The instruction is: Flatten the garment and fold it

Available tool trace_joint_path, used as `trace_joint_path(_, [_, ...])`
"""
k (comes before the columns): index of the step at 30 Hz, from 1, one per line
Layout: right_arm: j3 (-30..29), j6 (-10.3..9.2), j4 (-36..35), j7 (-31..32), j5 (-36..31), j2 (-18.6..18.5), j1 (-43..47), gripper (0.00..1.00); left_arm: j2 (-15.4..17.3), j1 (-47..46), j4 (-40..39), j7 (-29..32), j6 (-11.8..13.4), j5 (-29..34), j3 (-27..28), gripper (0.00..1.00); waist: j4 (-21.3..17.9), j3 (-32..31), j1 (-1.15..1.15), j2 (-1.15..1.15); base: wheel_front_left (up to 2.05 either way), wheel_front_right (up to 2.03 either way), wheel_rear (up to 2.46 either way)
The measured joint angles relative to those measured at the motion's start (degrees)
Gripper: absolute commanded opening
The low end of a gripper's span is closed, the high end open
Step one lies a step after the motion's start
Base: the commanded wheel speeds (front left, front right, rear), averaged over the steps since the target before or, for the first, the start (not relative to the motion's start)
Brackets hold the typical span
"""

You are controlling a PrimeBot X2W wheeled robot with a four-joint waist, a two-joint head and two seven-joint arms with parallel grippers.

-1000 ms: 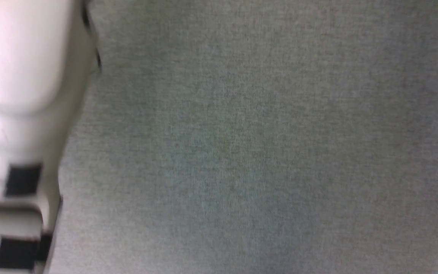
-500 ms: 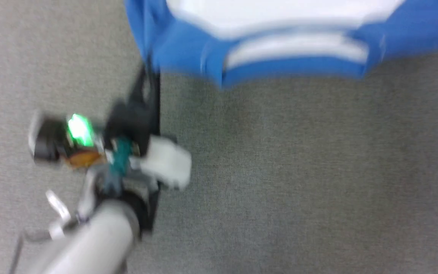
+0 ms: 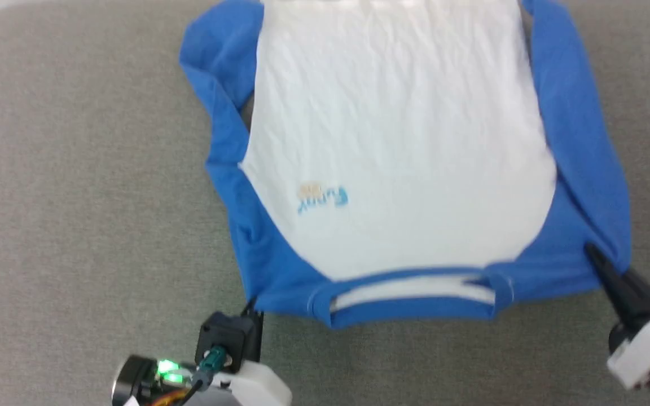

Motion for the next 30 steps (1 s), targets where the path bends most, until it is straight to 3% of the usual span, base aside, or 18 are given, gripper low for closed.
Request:
trace_joint_path(7, [-1.5, -0.01, 0.1, 4.2, -1.9, 4.3, 10.8, 0.00, 1.4, 6.8, 2.3, 0.0, -3.0, -5.8, -1.5, 0.00, 0.2, -5.9, 0.00, 0.00, 0.00, 0.00, 0.00])
trace_joint_path(14, [-2.9, -0.01, 0.6, 5.5, -3.3, 8.3, 17.2, 0.00, 1.0, 10.9, 6.1, -3.4, -4.4, -9.5, -1.8, 0.00, 0.2, -9.4, 0.01, 0.00, 0.00, 0.00, 0.00])
trace_joint_path(22, [-3.4, -0.01, 1.3, 3.3, -5.8, 10.1, 17.0, 0.00, -0.7, 8.6, 10.8, -7.4, -7.1, -9.8, -2.0, 0.00, -0.1, -10.0, 0.01, 0.00, 0.00, 0.00, 0.00])
trace_joint_path(30, [-1.0, -0.02, 8.5, 2.4, -7.5, 10.2, 13.4, 0.00, -2.8, 5.0, 20.4, -7.7, -11.4, -10.9, -3.8, 0.00, -0.2, -9.8, 0.02, 0.00, 0.00, 0.00, 0.00])
